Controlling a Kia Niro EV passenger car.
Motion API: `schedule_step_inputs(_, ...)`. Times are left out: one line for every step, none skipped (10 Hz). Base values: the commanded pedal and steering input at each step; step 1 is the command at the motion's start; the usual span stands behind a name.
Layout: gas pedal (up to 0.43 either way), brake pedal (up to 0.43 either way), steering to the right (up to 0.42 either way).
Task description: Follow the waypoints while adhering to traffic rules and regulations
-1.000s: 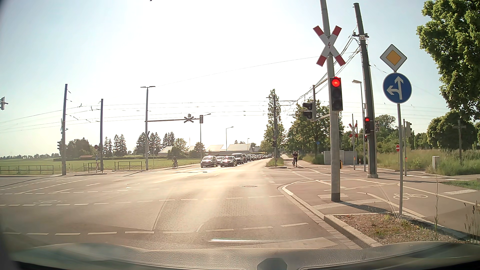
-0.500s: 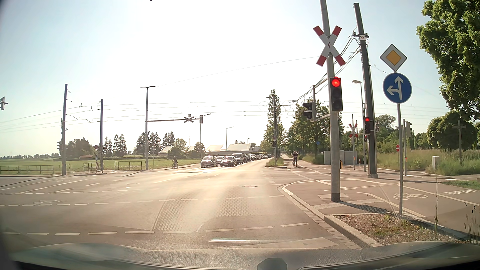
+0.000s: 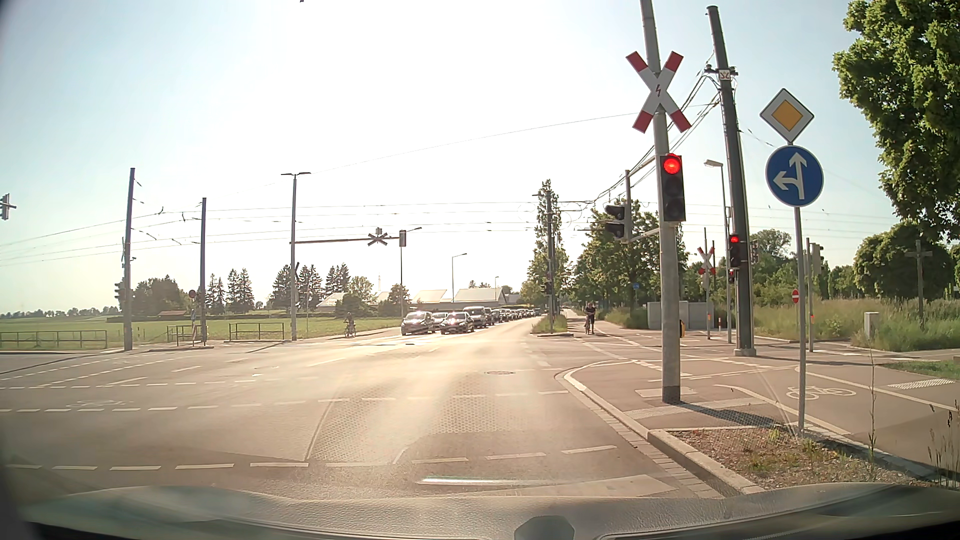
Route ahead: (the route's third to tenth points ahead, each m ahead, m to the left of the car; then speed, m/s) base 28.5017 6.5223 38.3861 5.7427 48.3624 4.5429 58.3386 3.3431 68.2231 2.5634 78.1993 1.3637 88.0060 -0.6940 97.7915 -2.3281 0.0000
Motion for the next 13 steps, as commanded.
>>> schedule_step_inputs(0.0,0.317,-0.021)
schedule_step_inputs(0.0,0.317,-0.02)
schedule_step_inputs(0.0,0.317,-0.02)
schedule_step_inputs(0.0,0.317,-0.021)
schedule_step_inputs(0.0,0.317,-0.02)
schedule_step_inputs(0.0,0.317,-0.02)
schedule_step_inputs(0.0,0.317,-0.02)
schedule_step_inputs(0.0,0.317,-0.02)
schedule_step_inputs(0.0,0.317,-0.02)
schedule_step_inputs(0.0,0.317,-0.02)
schedule_step_inputs(0.0,0.317,-0.021)
schedule_step_inputs(0.0,0.317,-0.02)
schedule_step_inputs(0.0,0.317,-0.02)
